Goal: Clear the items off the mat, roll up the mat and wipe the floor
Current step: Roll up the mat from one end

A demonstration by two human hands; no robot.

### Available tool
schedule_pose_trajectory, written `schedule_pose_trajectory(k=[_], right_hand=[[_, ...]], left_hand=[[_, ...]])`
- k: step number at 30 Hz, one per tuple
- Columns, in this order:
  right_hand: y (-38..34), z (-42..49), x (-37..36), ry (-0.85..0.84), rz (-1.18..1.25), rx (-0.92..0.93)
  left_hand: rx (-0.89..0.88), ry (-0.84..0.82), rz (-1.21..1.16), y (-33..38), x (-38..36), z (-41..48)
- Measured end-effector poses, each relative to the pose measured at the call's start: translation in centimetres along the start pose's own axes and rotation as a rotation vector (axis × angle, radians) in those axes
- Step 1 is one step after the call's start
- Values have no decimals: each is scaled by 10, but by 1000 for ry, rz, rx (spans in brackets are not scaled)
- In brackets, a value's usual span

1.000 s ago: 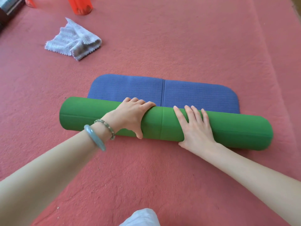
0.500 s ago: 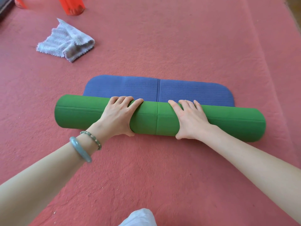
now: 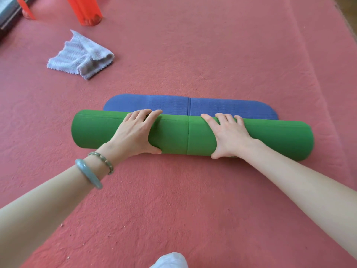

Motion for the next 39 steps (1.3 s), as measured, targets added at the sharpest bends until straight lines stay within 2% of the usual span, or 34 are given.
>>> schedule_pose_trajectory(k=[3,14,24,27,33,36,39], right_hand=[[2,4,1,-26,4,8],[-17,-19,1,-72,-1,66],[-47,-56,-17,-181,94,146],[-43,-55,-16,-165,164,134],[-49,-60,-17,-68,49,52],[-45,-54,-16,-65,38,65],[-36,-43,-13,-99,86,87]], left_hand=[[-31,57,136,-3,-9,-3],[-28,62,144,1,-14,-24],[-87,-52,186,3,-24,-74],[-104,-141,208,3,-20,-57],[-107,-317,150,6,-14,-30],[-88,-271,151,4,-13,-36],[-99,-86,215,16,-19,-59]])
Point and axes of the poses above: each hand's wrist, its own z-axis towards the middle knuckle, its own x-axis out of the back of the hand, y = z × x, the point moved 6 cm from there along z, towards the middle knuckle, and after that the axes turned 15 degrees about x, right-handed, at the moved point
